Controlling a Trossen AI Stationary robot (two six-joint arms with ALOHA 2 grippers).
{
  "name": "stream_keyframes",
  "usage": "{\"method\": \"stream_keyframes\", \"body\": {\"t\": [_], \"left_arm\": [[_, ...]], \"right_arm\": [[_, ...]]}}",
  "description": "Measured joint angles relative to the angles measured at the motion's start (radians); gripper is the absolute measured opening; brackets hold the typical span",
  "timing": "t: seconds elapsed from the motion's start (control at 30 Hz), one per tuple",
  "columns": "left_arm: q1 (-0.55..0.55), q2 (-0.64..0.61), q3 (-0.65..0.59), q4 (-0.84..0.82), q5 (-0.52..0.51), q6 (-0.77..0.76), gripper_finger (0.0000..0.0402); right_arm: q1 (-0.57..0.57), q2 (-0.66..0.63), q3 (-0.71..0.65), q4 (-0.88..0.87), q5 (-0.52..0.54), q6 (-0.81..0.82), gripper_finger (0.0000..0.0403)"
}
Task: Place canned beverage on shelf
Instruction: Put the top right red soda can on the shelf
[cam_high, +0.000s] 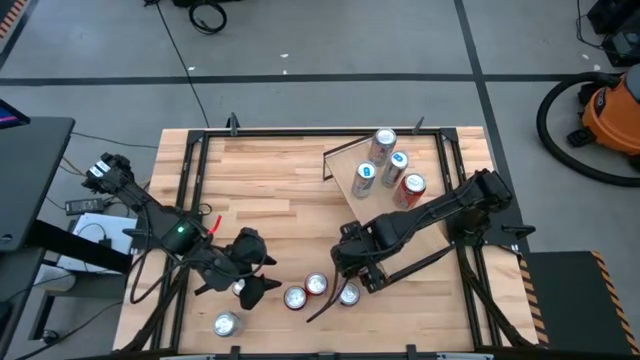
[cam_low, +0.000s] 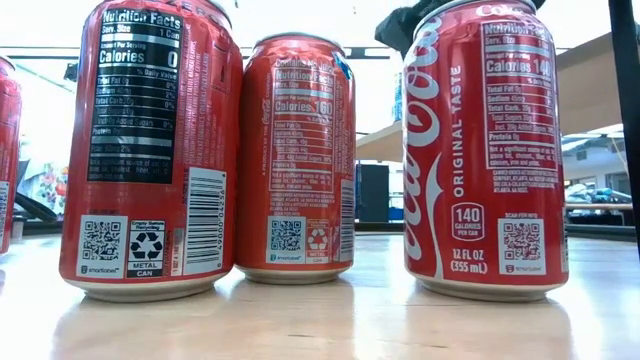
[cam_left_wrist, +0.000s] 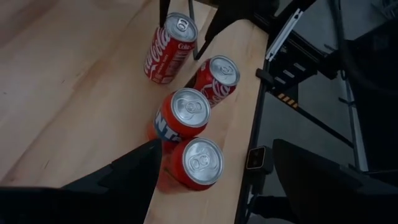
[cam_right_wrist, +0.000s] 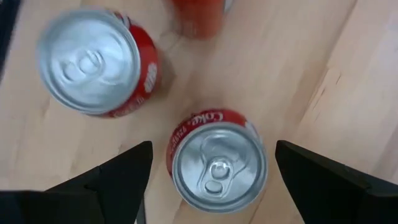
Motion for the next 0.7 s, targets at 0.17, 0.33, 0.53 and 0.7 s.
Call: {"method": "stream_keyframes", "body": {"t": [0.17, 0.33, 0.53, 0.7], "left_arm": [[0.0, 0.0, 0.0, -0.001, -0.003, -0.002, 0.0315], [0.0, 0.0, 0.0, 0.0, -0.003, -0.002, 0.0315], [0.0, 0.0, 0.0, 0.0, -0.004, -0.002, 0.0315], [0.0, 0.0, 0.0, -0.001, -0.004, -0.002, 0.0315]], "right_arm": [[0.0, 0.0, -0.056, 0.023, 0.007, -0.002, 0.0351], [0.0, 0.0, -0.111, 0.064, 0.008, -0.008, 0.035], [0.0, 0.0, -0.17, 0.129, 0.008, -0.009, 0.035], [0.0, 0.0, -0.19, 0.179, 0.008, -0.023, 0.035]]}}
